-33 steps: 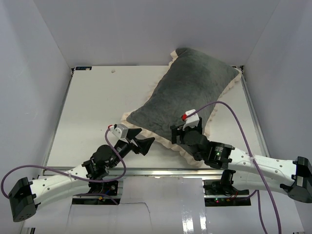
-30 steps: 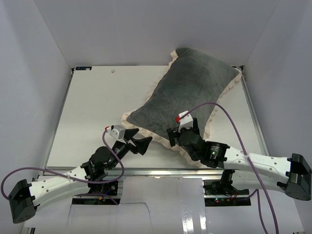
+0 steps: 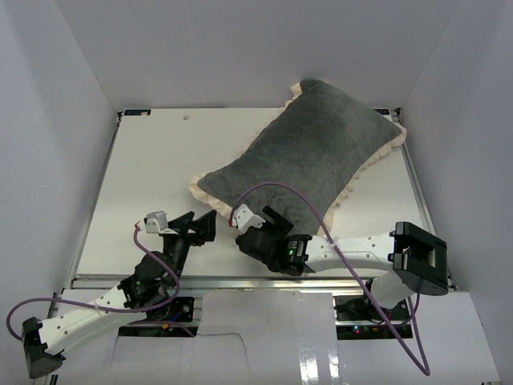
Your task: Remove the pillowcase from the pillow
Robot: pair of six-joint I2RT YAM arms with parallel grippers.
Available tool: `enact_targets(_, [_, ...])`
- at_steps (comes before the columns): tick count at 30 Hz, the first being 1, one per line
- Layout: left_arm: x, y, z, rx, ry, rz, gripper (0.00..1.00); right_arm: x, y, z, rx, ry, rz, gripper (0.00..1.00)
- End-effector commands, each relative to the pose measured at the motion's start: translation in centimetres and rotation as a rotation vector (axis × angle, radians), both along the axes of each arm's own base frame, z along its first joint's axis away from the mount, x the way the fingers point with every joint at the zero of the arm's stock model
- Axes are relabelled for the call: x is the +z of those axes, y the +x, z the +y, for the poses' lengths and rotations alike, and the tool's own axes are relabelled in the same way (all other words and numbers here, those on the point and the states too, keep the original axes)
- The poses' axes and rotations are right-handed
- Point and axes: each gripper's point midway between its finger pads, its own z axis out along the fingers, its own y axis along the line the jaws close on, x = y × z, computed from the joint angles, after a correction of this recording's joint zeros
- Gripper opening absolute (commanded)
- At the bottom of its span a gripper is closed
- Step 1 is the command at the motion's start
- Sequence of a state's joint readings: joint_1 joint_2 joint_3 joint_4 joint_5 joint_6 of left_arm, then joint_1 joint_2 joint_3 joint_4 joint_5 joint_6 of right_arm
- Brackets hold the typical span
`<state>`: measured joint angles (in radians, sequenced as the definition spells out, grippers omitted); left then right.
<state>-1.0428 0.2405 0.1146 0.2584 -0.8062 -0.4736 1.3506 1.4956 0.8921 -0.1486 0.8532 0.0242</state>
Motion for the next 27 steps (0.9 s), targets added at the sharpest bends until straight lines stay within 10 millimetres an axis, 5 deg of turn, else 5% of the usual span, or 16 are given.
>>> enact_targets(1, [0.2,0.0,0.3,0.012,-0.011,0.002,0.98,-0.6,0.6,-0.6,-0.070,-0.051,-0.042,0.90])
enact_targets(8, [0.1,0.0,0.4,0.014,-0.017,0.001,0.98,-3.4,1.5,-2.5,-0.177,-0.178,-0.101,0.96])
enact_targets(11, [0.2,0.0,0.4,0.016,-0.011,0.002,0.98,-2.9,1.8,-2.9,-0.219,-0.162,-0.130,0.58])
enact_targets(12, [0.2,0.0,0.4,0.016,-0.013,0.003,0.98,-2.4,1.9,-2.8,-0.224,-0.148,-0.136,0.27])
enact_targets(14, [0.1,-0.1,0.3,0.009,-0.014,0.003,0.98,-0.8,2.2,-2.7,-0.237,-0.104,-0.151,0.08])
enact_targets(20, [0.7,-0.3,-0.9,-0.049,-0.003,-0.002,0.98,6.4,2.6,0.6,-0.148,0.063,-0.137,0.08])
enact_targets(24, [1.5,-0.8,-1.8,-0.111,-0.029,-0.012,0.98,13.3,4.8,3.6,-0.094,0.238,-0.134,0.08])
enact_targets(27, [3.0,-2.0,-3.6,-0.231,-0.045,-0.042,0.98,15.0,6.0,5.2,-0.078,0.293,-0.121,0.08])
